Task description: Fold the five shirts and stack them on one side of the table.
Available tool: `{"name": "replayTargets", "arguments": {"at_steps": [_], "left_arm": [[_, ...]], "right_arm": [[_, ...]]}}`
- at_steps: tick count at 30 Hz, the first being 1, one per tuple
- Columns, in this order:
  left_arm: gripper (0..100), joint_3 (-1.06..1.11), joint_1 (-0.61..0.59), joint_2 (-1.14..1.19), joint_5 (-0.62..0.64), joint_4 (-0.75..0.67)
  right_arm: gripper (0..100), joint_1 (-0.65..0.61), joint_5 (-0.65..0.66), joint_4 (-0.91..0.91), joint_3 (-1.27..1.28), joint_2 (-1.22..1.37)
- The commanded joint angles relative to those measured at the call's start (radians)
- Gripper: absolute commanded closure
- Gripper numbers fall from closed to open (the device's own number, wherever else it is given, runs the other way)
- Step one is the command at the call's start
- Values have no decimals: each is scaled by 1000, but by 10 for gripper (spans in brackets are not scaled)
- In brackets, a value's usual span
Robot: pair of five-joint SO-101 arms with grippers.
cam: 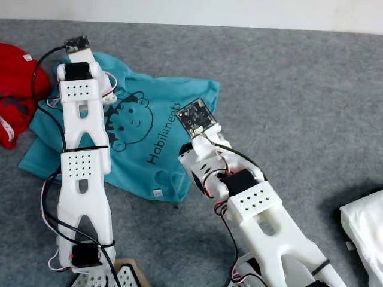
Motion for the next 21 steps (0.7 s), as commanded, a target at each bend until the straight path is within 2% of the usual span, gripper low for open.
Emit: {"name": "replayTargets", "arguments": {"at_steps": [1, 7, 17, 19, 21], "left_arm": [[993, -22, 21, 39, -8, -161], [993, -15, 28, 125, 86, -457], [993, -22, 22, 203, 97, -991], [993, -35, 25, 202, 97, -1069], [993, -82, 33, 202, 94, -1091]], "right_arm": [[992, -12, -11, -1, -8, -28], [992, -12, -11, -1, -7, -28], [992, -12, -8, -10, -4, -28], [992, -12, -5, -50, 30, -25], [992, -13, -5, -97, 54, -4]]}}
